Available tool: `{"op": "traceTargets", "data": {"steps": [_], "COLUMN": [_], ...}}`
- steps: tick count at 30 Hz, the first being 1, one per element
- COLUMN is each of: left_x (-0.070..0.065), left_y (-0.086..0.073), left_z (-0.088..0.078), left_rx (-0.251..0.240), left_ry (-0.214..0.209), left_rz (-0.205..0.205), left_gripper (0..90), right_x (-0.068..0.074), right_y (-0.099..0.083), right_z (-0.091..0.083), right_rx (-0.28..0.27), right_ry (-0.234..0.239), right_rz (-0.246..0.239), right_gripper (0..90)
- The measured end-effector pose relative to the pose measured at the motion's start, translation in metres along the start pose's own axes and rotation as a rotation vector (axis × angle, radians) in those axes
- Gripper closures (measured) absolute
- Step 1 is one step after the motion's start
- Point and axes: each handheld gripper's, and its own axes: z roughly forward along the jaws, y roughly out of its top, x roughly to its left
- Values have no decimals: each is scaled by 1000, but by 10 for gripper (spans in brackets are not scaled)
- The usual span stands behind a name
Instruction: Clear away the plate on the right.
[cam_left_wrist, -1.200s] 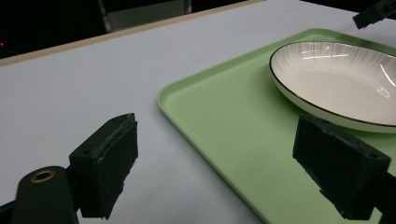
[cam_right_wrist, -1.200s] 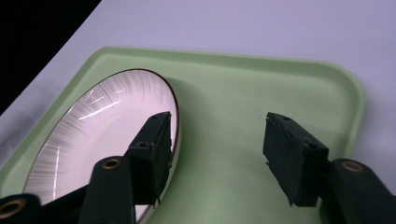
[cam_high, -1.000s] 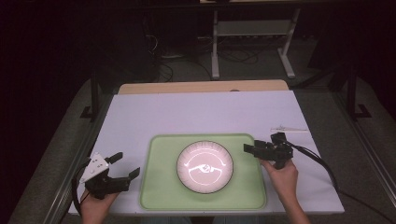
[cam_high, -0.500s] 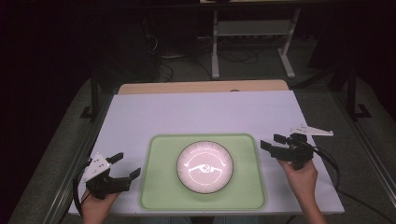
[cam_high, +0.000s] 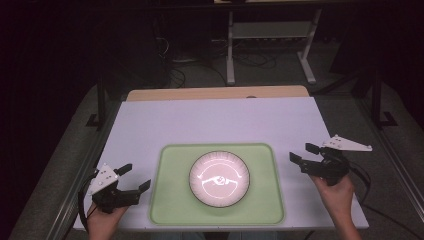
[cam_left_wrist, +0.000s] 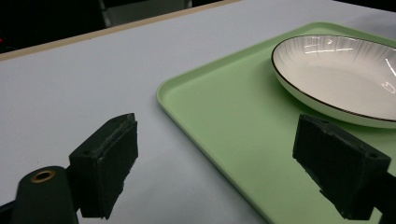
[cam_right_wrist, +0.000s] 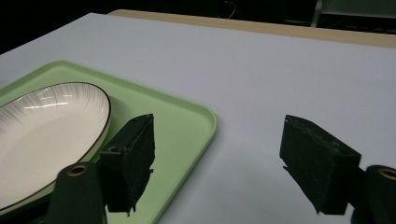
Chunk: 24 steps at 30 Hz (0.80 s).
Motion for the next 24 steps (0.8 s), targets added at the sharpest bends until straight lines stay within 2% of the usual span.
{"op": "traceTargets", "data": {"steps": [14, 24], "left_x": [0, 0], "left_y": [0, 0], "left_z": [0, 1], "left_rx": [4, 7], "left_ry": [-1, -4], "left_rz": [1, 1], "left_gripper": [139, 139], "right_x": [-8, -9], "right_y": [-20, -31], "right_z": [-16, -21], "right_rx": [2, 10], "right_ry": [-36, -57], "right_rz": [-9, -13], "right_gripper": [223, 204]}}
